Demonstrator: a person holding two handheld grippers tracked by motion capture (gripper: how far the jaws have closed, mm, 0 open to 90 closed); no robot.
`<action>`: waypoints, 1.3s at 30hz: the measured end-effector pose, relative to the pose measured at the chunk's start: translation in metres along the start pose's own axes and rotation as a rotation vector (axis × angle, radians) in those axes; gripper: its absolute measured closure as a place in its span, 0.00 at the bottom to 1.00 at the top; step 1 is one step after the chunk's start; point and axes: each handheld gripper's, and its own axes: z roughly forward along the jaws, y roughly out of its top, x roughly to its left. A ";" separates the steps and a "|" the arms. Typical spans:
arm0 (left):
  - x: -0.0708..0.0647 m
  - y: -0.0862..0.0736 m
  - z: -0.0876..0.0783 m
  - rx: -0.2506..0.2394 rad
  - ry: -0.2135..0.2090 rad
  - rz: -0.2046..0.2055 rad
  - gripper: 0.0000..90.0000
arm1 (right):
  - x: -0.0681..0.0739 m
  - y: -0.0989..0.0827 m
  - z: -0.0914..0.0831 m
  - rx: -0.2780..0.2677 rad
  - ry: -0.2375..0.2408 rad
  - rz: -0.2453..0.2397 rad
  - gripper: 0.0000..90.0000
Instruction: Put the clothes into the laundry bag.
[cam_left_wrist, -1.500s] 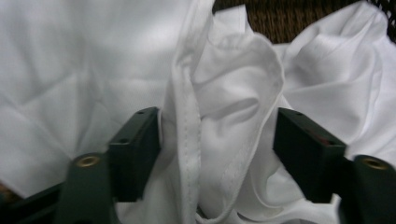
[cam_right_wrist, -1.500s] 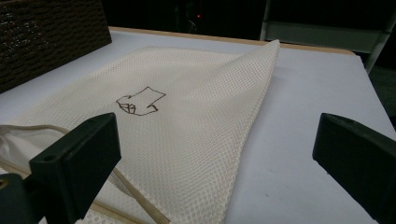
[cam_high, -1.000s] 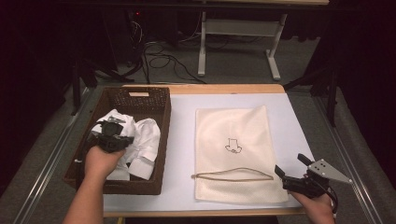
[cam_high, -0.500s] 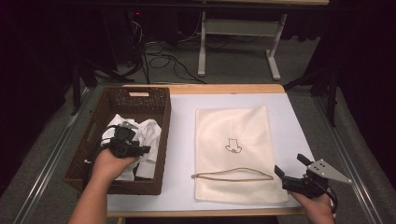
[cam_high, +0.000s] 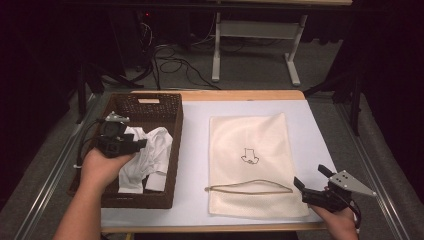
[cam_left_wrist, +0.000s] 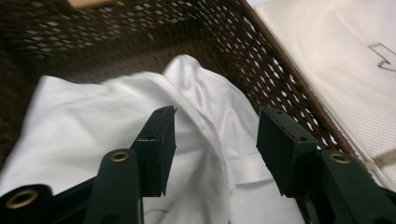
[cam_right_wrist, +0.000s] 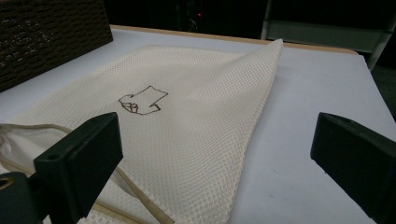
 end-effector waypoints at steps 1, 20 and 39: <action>0.000 0.000 0.000 0.000 0.000 0.000 0.49 | 0.000 0.000 0.000 0.000 0.000 0.000 0.03; 0.033 -0.015 0.098 0.385 0.044 -0.143 0.01 | 0.001 -0.001 0.001 0.002 0.013 -0.001 0.03; 0.006 -0.029 0.146 0.570 0.112 -0.090 0.00 | 0.003 -0.001 0.002 0.005 0.021 -0.008 0.03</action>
